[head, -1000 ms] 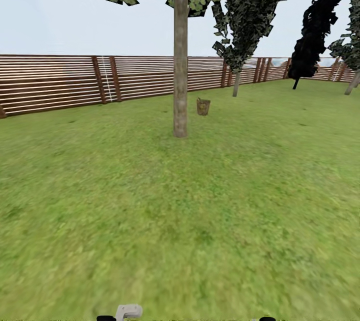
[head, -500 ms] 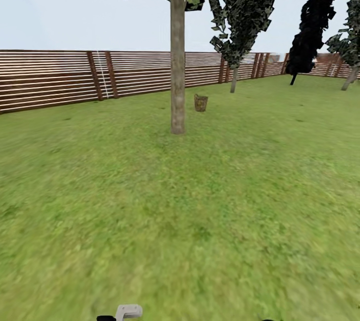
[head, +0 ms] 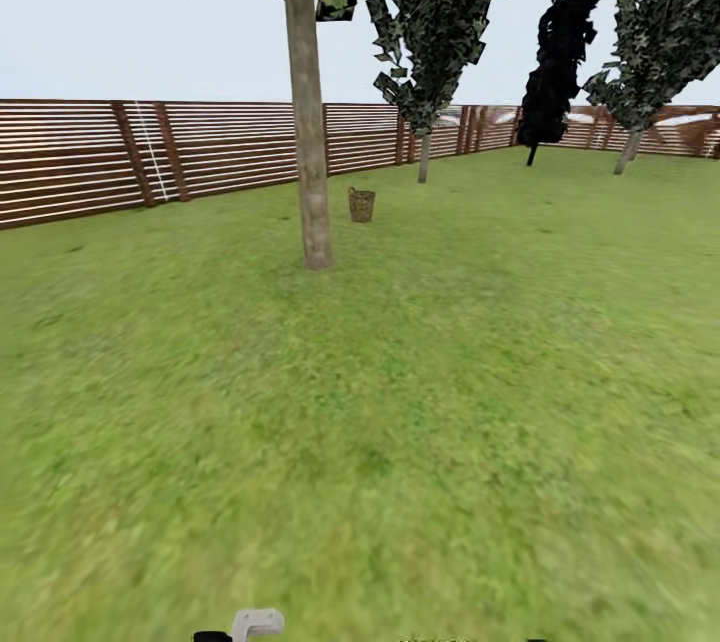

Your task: Take the three Easter eggs out of the wicker basket on the lawn in the garden, then place them on the lawn next to a single tree (choose any tree) so that all three eggs are next to the same tree and none are left in the basket.

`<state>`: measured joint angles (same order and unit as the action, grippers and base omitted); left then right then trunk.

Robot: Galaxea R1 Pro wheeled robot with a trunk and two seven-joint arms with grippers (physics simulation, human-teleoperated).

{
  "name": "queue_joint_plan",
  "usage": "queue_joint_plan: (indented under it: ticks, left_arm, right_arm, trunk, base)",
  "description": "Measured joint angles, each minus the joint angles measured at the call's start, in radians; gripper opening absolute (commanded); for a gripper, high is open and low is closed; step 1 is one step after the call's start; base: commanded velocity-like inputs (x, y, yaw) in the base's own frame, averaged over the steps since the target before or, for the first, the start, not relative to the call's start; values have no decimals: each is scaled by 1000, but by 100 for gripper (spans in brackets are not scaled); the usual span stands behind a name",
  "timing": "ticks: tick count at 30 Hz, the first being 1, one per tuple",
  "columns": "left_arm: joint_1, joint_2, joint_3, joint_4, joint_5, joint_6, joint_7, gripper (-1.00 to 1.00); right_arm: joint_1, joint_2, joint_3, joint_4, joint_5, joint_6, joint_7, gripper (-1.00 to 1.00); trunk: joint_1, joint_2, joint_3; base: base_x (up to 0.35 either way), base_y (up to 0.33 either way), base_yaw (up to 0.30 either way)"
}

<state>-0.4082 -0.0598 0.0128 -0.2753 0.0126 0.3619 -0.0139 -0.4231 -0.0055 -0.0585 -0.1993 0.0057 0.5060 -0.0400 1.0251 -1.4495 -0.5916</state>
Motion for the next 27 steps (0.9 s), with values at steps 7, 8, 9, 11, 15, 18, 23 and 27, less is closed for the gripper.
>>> queue_joint_plan:
  ticks: [7,8,9,11,15,18,23,27]
  left_arm:
    - [0,1,0,0,0,0,0,100]
    - [0,1,0,0,0,0,0,100]
    - [0,1,1,0,0,0,0,100]
    - [0,1,1,0,0,0,0,100]
    - [0,1,0,0,0,0,0,100]
    - [0,1,0,0,0,0,0,100]
    - [0,1,0,0,0,0,0,100]
    - [0,1,0,0,0,0,0,100]
  right_arm:
    - [0,-1,0,1,0,0,0,100]
    - [0,-2,0,1,0,0,0,100]
    - [0,-2,0,1,-1,0,0,100]
    - [0,-2,0,4,-1,0,0,100]
    - [0,-1,0,13,0,-1,0,100]
    - [0,-1,0,15,0,-3,0,100]
    - [0,-1,0,16,0,-3,0,100]
    - [0,-2,0,16,0,-3,-1,100]
  trunk:
    - [0,0,-4]
    - [0,0,-5]
    - [0,0,-7]
    - [0,0,-10]
    - [0,0,-16]
    - [0,0,-21]
    - [0,0,-29]
    - [0,0,-36]
  base:
    - [0,0,-247]
    - [0,0,-175]
    - [0,0,-157]
    - [0,0,-114]
    - [0,0,-34]
    - [0,0,-6]
    - [0,0,2]
    - [0,0,55]
